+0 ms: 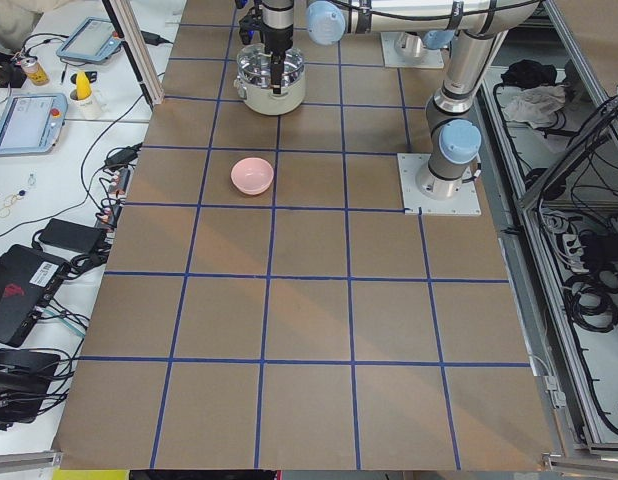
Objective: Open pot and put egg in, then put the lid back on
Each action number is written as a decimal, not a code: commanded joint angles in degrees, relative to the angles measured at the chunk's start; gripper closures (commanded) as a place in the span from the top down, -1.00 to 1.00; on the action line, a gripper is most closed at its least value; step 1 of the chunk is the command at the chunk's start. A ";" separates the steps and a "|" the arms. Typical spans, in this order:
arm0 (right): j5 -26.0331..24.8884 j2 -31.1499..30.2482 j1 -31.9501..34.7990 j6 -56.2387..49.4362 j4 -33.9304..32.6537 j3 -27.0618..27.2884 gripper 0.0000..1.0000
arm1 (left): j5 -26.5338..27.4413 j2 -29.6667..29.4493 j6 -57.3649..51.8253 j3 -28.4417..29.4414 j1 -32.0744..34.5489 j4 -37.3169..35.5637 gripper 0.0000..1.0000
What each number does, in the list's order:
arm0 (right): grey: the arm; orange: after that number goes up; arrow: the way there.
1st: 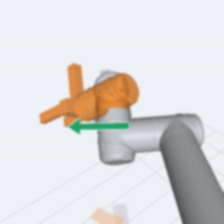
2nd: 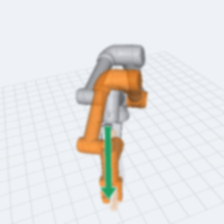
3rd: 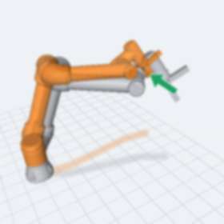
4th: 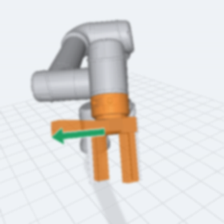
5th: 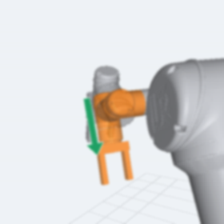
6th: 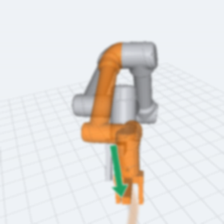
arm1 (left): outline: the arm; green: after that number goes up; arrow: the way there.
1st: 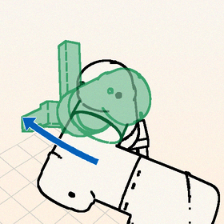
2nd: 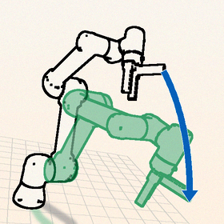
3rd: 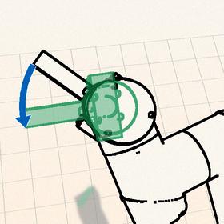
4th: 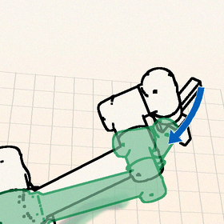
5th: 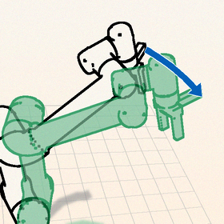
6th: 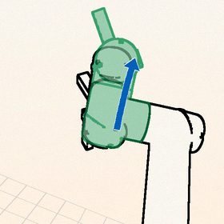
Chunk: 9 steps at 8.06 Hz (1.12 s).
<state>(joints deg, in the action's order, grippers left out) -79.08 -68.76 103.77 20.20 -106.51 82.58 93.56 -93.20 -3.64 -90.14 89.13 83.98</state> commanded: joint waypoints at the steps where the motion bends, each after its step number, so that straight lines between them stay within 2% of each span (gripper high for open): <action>1: 0.59 1.26 0.03 0.01 -1.94 0.12 -1.00 | -1.62 -0.06 -6.37 -0.03 -2.19 0.13 1.00; 4: -0.02 1.35 0.03 0.28 -1.33 0.30 -1.00 | -1.63 0.56 -14.01 -0.21 -4.13 0.66 1.00; 7: -0.11 1.44 0.03 2.47 0.69 0.30 -1.00 | -1.71 0.73 6.82 -0.39 -3.00 0.75 1.00; 9: -0.28 1.44 0.03 2.47 0.69 0.64 -0.97 | -1.28 1.09 7.42 -0.30 -2.03 0.84 1.00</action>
<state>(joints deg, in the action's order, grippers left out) -79.21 -67.35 103.80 22.55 -106.04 82.90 91.92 -92.40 1.10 -90.48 86.26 84.73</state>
